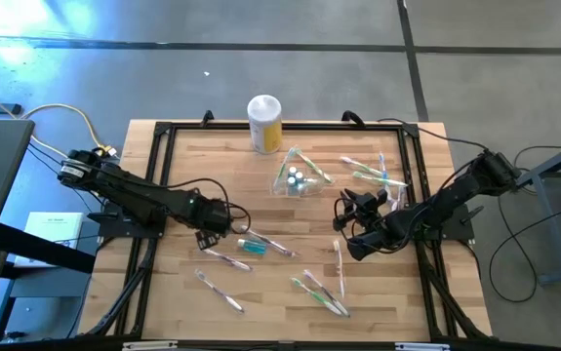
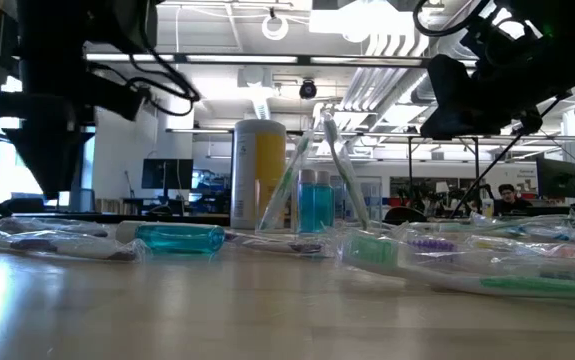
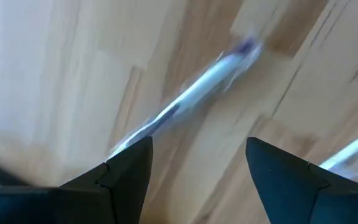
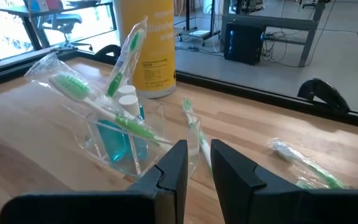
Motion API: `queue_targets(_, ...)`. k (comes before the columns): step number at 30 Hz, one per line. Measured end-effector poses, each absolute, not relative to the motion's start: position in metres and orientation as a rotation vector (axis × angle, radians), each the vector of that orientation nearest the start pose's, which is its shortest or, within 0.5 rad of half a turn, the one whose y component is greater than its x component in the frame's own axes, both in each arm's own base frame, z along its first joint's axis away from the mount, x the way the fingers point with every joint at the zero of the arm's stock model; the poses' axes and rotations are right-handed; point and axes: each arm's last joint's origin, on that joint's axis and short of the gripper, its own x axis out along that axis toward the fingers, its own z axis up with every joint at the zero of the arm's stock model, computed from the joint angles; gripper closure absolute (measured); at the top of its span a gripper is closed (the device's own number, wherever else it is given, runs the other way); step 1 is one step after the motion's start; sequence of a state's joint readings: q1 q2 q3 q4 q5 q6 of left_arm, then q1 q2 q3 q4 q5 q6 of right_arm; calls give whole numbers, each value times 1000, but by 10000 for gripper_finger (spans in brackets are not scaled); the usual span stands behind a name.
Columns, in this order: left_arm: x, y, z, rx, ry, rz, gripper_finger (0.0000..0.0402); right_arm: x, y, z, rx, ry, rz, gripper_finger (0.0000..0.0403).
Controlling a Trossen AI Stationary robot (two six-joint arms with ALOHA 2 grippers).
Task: Pick & Place toothbrushing station
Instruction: Put the purple toothbrush into the transparent organizer
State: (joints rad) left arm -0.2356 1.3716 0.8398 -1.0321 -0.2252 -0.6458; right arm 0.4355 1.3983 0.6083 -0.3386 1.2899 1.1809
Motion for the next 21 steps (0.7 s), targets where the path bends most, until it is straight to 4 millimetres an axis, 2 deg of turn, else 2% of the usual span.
queue_targets(3,201,-41,194,-111,1492,458,151,213,69,164,189,186,-1019,340)
queue_targets(5,200,-38,194,-159,1523,459,151,214,69,164,190,185,-1019,340)
queue_targets(8,202,-25,194,-207,1526,498,151,214,69,164,190,184,-1019,340)
queue_targets(11,204,-9,194,-174,1520,525,151,214,69,164,187,178,-1022,340)
queue_targets(16,208,11,193,-234,1539,408,151,214,69,164,183,179,-1022,340)
queue_targets(21,208,19,192,-243,1536,382,151,213,68,164,180,182,-1022,340)
